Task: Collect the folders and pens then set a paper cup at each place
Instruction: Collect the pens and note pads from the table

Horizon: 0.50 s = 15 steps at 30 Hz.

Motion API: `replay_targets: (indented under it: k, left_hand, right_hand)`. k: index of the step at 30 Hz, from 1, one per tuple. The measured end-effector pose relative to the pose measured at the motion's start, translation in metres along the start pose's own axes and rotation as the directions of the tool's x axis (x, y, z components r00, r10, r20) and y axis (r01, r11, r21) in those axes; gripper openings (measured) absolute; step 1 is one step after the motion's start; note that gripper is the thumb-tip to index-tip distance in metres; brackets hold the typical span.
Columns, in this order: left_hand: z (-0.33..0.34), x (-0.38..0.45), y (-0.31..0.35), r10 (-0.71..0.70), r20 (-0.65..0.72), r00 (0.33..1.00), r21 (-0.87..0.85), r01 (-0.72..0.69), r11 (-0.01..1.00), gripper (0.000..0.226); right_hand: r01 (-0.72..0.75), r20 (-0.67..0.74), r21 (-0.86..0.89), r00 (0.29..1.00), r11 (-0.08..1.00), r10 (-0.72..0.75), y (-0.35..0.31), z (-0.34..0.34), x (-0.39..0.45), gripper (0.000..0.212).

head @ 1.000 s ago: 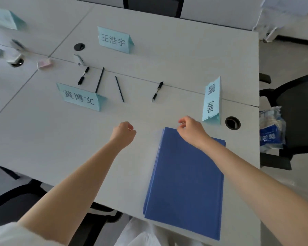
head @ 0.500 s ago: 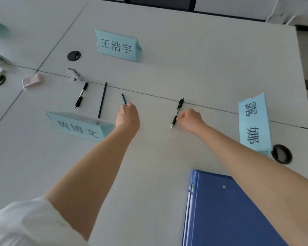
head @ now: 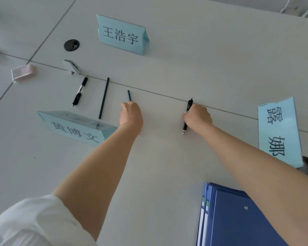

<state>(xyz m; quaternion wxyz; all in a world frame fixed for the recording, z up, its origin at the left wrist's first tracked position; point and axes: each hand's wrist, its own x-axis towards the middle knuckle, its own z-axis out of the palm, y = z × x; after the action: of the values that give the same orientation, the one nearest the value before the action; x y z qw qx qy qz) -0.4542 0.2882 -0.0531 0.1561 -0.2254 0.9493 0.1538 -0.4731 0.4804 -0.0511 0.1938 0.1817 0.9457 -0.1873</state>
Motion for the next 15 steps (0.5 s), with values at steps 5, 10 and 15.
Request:
replay_targets:
  k: [5,10,15]
  left_hand:
    - [-0.002,0.006,0.002,0.000,0.001,1.000,-0.014,0.000,1.000,0.038]
    - [-0.034,0.030,0.000,0.096,-0.080,0.992,0.031,-0.094,0.995,0.031]
    - [-0.085,0.066,-0.038,0.022,-0.173,0.985,0.081,-0.008,0.997,0.035]
  right_hand:
    - [0.065,0.071,0.014,0.995,0.998,-0.066,-0.011,0.001,-0.001,0.016]
    - [0.081,0.129,0.229,0.985,0.970,-0.112,-0.056,0.005,-0.011,0.020]
    - [0.132,0.181,0.343,0.962,0.930,-0.203,-0.116,0.022,-0.021,0.029]
